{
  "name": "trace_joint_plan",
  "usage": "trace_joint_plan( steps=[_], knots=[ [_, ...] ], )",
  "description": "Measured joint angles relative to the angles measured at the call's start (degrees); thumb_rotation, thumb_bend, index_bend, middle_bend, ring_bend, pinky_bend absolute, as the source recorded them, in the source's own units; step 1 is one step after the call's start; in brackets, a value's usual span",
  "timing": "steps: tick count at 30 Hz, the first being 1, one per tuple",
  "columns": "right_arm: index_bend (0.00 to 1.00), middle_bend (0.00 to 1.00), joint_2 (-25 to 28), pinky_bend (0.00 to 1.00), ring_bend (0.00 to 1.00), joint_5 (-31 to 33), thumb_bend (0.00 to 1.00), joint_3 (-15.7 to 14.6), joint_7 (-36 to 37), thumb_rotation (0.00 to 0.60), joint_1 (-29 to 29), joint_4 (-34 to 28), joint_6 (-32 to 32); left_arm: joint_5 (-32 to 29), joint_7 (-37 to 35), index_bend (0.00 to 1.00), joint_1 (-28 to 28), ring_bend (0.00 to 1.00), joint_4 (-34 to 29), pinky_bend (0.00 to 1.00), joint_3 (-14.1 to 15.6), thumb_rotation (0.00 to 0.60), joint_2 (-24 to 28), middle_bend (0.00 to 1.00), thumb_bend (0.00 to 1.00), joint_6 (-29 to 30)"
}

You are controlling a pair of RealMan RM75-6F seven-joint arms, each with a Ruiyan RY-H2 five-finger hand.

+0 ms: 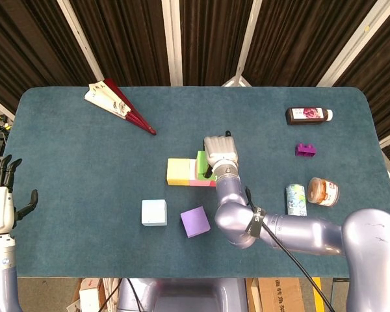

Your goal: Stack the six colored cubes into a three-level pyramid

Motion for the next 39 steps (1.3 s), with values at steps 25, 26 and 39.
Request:
trace_joint_plan(
  steps=[25, 26, 39],
  knots=[
    [0.35, 0.27, -0.8, 0.00, 0.18, -0.2, 0.26, 1.1, -1.8, 0.600, -0.4, 0.3, 1.0, -0.2, 0.0, 0.15, 0.0, 0.00, 0.1, 0.00, -0.2, 0.600, -0.1, 0.03, 0.48, 0.1],
    [0.34, 0.27, -0.7, 0.00, 0.18, -0.2, 0.26, 1.2, -1.8, 0.600, -0.4, 0.3, 1.0, -0.2, 0.0, 0.15, 0.0, 0.00, 0.1, 0.00, -0.2, 0.600, -0.1, 0.03, 0.48, 0.1],
    [0.31, 0.25, -0.7, 0.00, 0.14, 0.0, 0.26, 1.4, -2.8, 0.600, -0.8, 0.0, 0.9, -0.3, 0.4, 0.15, 0.0, 0.00, 0.1, 0.00, -0.2, 0.600, -0.2, 0.03, 0.48, 0.0]
  ],
)
